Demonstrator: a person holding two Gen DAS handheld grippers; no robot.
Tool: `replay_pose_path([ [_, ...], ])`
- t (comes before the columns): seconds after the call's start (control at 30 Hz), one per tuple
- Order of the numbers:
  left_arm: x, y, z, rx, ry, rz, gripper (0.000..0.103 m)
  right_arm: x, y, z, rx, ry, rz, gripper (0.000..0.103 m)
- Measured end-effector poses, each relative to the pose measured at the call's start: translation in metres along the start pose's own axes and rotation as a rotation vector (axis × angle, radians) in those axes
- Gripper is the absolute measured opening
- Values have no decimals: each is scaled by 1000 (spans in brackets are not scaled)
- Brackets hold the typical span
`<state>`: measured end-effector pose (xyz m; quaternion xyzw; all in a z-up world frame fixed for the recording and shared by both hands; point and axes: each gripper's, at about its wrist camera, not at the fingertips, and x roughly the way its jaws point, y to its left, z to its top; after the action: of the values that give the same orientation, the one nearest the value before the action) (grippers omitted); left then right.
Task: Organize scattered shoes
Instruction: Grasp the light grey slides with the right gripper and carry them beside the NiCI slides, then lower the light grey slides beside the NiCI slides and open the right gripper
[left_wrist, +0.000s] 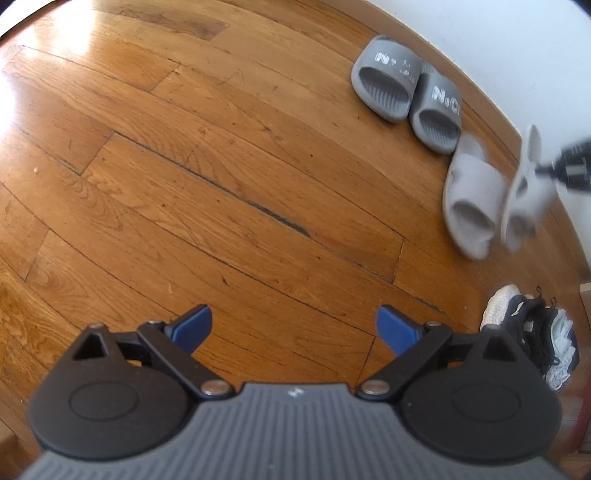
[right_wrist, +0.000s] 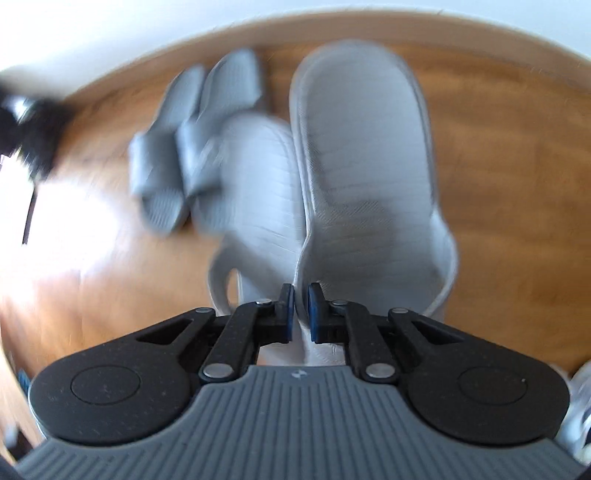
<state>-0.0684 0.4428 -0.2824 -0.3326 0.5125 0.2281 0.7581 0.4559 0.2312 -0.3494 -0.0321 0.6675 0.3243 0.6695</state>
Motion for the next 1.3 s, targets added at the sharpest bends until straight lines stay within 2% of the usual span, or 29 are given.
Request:
replay_pose_path([
  [0.07,5,-4,1,21,15,5,97,2,-18,32,32,-23,-25,7],
  [0.1,6,-5,2,25,17,6,97,3,-26,37,39,-24,-31,8],
  [0.2,9,-6,4,28,30,14,97,9,-26,28,3,-7,-8,11],
  [0.3,13,-4,6,13,37,22,97,5,-34,40,-21,30,10,17],
  [0.47,18,-9,6,18,53,18,97,15,-21,28,-156,36,2,19],
  [0.6,18,-16,4,43,59,8,97,28,-14,16,-219,17,61,19],
  [0.7,17,-18,1,48,65,5,97,33,2,9,-367,17,66,19],
  [0.8,15,-16,0,38,58,-1,97,37,21,2,-452,93,56,18],
  [0.87,13,-14,0,31,52,-1,97,40,32,-8,-476,123,14,18],
  [0.9,13,-13,0,26,50,0,97,41,35,-10,-448,106,-17,18],
  [1.0,13,-12,1,12,51,-2,97,44,39,-10,-270,-26,-151,18],
  [1.03,13,-13,1,13,52,-5,97,46,37,-11,-233,-41,-153,16],
  [1.1,14,-14,0,19,53,-12,97,50,28,-13,-182,-32,-102,13],
  [1.3,11,-12,0,19,50,-8,97,62,-1,-18,-30,-5,53,20],
])
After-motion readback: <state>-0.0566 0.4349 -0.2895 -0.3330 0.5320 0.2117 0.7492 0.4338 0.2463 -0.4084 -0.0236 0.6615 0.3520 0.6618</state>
